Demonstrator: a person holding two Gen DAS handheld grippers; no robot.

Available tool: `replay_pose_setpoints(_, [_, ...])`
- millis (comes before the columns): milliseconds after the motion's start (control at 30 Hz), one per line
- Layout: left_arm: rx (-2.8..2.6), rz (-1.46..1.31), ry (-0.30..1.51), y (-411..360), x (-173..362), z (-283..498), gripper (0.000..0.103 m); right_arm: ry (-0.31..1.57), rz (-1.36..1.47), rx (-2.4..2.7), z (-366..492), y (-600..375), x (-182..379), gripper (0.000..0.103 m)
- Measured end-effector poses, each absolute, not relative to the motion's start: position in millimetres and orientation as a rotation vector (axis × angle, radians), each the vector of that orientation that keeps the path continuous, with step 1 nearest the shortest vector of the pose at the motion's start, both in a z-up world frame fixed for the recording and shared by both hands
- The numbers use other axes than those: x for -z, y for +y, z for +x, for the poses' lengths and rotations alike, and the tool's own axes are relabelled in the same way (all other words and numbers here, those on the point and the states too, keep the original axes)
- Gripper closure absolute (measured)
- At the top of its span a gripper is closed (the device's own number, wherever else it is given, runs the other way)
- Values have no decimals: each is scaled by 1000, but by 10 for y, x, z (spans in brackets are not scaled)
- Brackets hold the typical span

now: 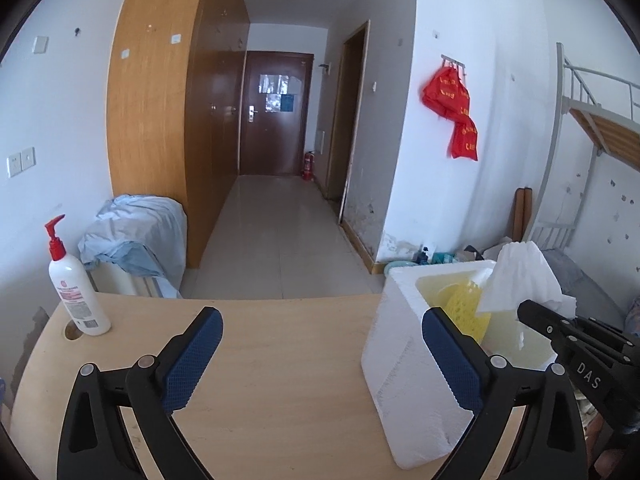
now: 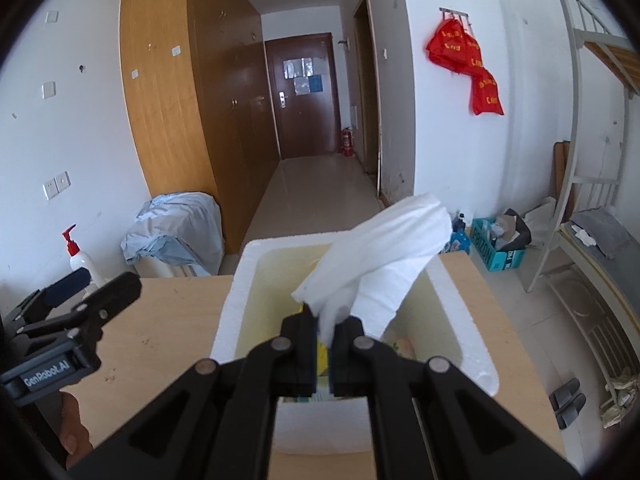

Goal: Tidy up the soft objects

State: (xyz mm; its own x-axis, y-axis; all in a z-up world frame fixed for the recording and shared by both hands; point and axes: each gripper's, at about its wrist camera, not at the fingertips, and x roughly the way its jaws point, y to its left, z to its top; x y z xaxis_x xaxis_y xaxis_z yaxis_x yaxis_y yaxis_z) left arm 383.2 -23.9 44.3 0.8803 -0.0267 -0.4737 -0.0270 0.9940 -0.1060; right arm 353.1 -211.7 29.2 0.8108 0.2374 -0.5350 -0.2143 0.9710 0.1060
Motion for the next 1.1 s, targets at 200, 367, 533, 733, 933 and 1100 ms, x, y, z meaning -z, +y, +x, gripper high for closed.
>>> replay_pose_setpoints(200, [8,-117,511,-214,-385,3869,3,594,39,-241,3616,-2085,-234,98])
replay_pose_setpoints(367, [12,-133,514,-209,-385,3867,3,620,46,-248,3692,-2076,-180,98])
replay_pose_setpoints(533, [15,-134,516,-217,-393,3865,3,626,42,-240,3719,-2077,-190,95])
replay_pose_setpoints(733, [9,-147,511,-193,-433,3865,3,582,31,-213,3632,-2051,-245,28])
replay_pose_setpoints(933, [11,-149,512,-196,-445,3862,3,564,19,-205,3601,-2034,-259,24])
replay_pose_setpoints(1100, [12,-147,514,-213,-454,3865,3,576,26,-203,3614,-2039,-236,24])
